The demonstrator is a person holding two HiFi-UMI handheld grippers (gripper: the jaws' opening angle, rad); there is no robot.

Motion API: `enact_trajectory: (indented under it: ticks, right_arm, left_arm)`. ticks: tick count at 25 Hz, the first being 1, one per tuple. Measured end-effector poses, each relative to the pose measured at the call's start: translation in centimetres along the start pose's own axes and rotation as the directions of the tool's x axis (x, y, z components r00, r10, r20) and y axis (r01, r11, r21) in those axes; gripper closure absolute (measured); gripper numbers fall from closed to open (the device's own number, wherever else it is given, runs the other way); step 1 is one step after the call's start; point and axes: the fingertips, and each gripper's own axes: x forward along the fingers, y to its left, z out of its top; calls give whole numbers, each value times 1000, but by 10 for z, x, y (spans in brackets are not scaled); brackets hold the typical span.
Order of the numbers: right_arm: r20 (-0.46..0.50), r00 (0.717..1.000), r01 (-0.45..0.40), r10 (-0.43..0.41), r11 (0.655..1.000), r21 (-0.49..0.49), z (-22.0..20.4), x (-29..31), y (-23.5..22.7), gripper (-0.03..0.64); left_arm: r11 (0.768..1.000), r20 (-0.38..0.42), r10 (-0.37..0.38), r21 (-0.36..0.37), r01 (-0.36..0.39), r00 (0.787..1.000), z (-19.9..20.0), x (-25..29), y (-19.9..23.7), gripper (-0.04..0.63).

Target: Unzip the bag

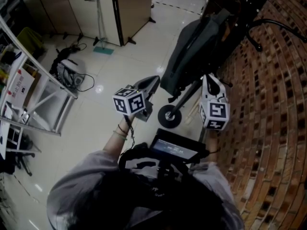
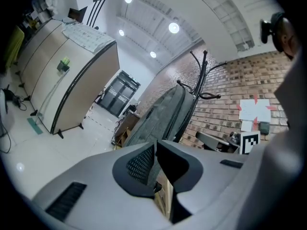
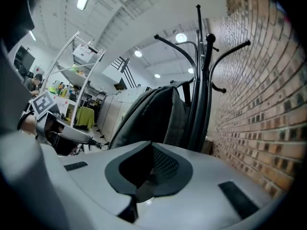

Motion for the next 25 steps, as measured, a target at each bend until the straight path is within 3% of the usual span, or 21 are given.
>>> enact_trajectory:
  ticks: [10, 25]
  right_arm:
    - [-63, 997, -29, 35, 995, 92, -43, -7, 22, 626]
    - [-76, 994, -78, 83, 995, 66, -50, -5, 31, 626]
  left_arm:
    - [1000, -1, 17, 20, -17, 1000, 2, 0, -4, 569]
    - [999, 4, 48, 6, -48, 999, 0, -6, -2, 569]
